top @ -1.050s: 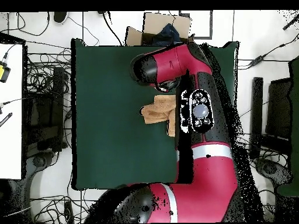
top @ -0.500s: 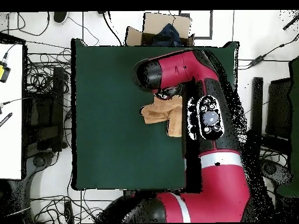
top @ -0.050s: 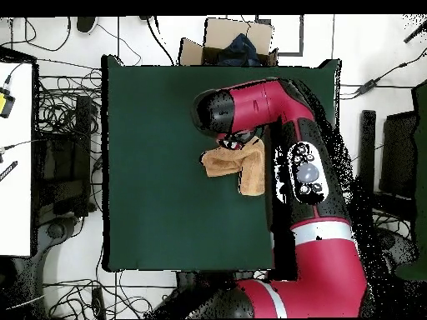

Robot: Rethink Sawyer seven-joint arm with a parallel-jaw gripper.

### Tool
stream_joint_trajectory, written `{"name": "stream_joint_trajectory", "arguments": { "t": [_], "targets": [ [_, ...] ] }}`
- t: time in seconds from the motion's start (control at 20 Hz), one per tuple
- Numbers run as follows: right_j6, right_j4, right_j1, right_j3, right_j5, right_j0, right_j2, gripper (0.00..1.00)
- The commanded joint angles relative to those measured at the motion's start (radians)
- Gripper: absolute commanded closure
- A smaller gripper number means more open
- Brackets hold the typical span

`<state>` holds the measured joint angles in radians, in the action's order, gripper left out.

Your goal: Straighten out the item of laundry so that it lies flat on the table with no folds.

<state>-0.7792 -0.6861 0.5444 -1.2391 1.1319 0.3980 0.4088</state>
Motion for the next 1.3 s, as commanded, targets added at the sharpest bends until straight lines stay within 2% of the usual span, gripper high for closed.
{"name": "stream_joint_trajectory", "arguments": {
  "t": [0.05, 0.65, 0.95, 1.3],
  "targets": [
    [0.234, 0.015, -0.005, -0.198, -0.025, 0.009, 0.106, 0.00],
    [0.150, 0.046, 0.016, -0.284, -0.041, -0.007, 0.111, 0.00],
    [0.136, 0.013, -0.007, -0.322, -0.123, 0.012, 0.114, 0.00],
    [0.104, -0.030, -0.036, -0.352, -0.299, 0.021, 0.119, 0.00]
  ]
}}
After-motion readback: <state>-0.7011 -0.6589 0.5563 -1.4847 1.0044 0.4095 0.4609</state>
